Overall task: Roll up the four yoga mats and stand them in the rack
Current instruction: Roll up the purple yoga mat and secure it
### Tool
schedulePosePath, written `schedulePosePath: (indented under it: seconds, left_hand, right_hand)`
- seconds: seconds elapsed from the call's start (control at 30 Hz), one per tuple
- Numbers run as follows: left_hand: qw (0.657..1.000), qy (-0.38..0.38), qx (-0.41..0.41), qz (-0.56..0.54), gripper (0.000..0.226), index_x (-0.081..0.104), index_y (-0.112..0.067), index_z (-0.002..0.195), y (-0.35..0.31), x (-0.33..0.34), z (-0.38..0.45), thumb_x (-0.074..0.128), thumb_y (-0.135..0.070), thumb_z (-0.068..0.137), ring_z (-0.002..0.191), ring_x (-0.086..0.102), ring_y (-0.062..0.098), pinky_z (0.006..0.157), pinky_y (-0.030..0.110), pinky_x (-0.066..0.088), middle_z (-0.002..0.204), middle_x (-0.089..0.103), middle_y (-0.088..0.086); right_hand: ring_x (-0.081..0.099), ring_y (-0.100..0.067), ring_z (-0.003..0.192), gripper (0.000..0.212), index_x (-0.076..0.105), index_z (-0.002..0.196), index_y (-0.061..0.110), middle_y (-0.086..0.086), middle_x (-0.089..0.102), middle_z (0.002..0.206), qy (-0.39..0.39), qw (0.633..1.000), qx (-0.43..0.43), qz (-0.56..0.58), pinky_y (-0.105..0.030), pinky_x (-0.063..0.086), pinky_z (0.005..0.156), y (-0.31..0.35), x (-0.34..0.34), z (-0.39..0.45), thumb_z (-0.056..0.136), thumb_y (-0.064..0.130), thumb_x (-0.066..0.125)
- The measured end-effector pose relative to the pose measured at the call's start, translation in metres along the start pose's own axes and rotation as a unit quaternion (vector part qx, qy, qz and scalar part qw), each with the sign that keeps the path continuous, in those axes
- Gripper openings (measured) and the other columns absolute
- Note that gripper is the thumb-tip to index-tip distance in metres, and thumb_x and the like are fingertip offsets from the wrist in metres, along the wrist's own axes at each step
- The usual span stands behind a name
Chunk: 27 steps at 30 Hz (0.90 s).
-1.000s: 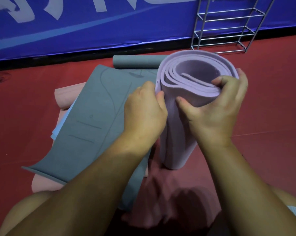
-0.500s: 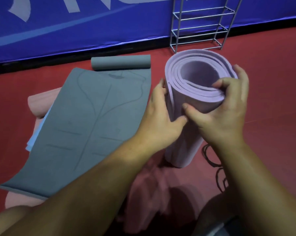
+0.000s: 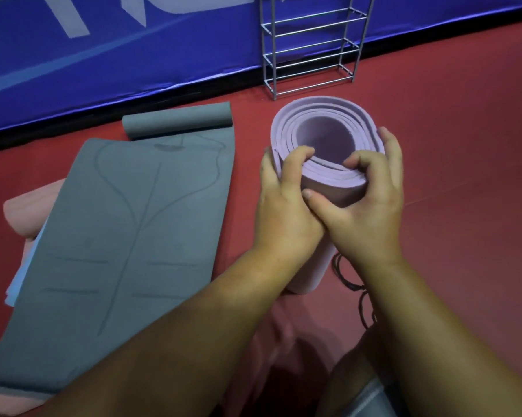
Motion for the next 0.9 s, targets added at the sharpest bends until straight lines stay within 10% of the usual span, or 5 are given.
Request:
schedulePosePath:
  seconds: [0.3, 0.47, 0.7, 0.8, 0.9]
  left_hand:
    - [0.970, 0.055, 0.070, 0.228, 0.058, 0.046, -0.048, 0.130, -0.058, 0.033, 0.036, 0.065, -0.031, 0.078, 0.115, 0.048, 0.034, 0.084, 0.043, 0.045, 0.131, 0.040, 0.008]
    - [0.967, 0.165, 0.039, 0.189, 0.064, 0.042, -0.041, 0.132, -0.029, 0.121, 0.044, 0.067, -0.033, 0.074, 0.137, 0.032, 0.047, 0.094, 0.068, 0.045, 0.143, 0.030, 0.021]
    - [0.958, 0.184, 0.041, 0.215, 0.085, 0.046, -0.040, 0.127, -0.021, 0.219, 0.090, 0.087, -0.057, 0.054, 0.118, 0.045, 0.032, 0.087, 0.057, 0.052, 0.128, 0.037, 0.007]
    - [0.954, 0.194, 0.041, 0.224, 0.084, 0.045, -0.042, 0.126, -0.018, 0.261, 0.091, 0.089, -0.055, 0.055, 0.119, 0.042, 0.030, 0.089, 0.057, 0.048, 0.130, 0.035, 0.006]
    - [0.946, 0.215, 0.062, 0.232, 0.083, 0.046, -0.042, 0.125, -0.020, 0.303, 0.083, 0.090, -0.052, 0.056, 0.117, 0.042, 0.029, 0.088, 0.059, 0.047, 0.129, 0.035, 0.006]
  right_hand:
    - [0.054, -0.010, 0.119, 0.044, 0.054, 0.094, 0.038, 0.004, 0.055, 0.120, -0.029, 0.990, 0.134, 0.038, -0.027, 0.046, 0.097, -0.059, -0.037, 0.021, 0.060, 0.049, 0.079]
    - [0.056, -0.004, 0.099, 0.040, 0.055, 0.091, 0.040, 0.006, 0.060, 0.113, -0.033, 0.972, 0.233, 0.025, -0.025, 0.048, 0.088, -0.135, -0.042, 0.005, 0.060, 0.050, 0.079]
    - [0.065, -0.013, 0.093, 0.017, 0.054, 0.115, 0.034, 0.004, 0.066, 0.109, -0.176, 0.882, 0.387, 0.204, -0.036, 0.053, 0.078, -0.298, -0.059, -0.035, 0.101, 0.032, 0.044]
    - [0.065, -0.017, 0.097, 0.019, 0.071, 0.110, 0.018, -0.005, 0.073, 0.108, -0.001, 0.915, 0.404, -0.009, -0.029, 0.047, 0.088, -0.368, -0.029, -0.108, 0.096, 0.020, 0.058]
    - [0.064, -0.029, 0.113, 0.019, 0.075, 0.107, 0.011, -0.011, 0.069, 0.120, 0.234, 0.867, 0.419, -0.138, -0.029, 0.043, 0.093, -0.423, 0.005, -0.186, 0.095, 0.015, 0.061]
Point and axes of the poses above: each hand's wrist, its own z-axis towards the middle knuckle, its own x-axis out of the palm, y = z × x, the point moved 10 cm from there along z, towards the middle knuckle
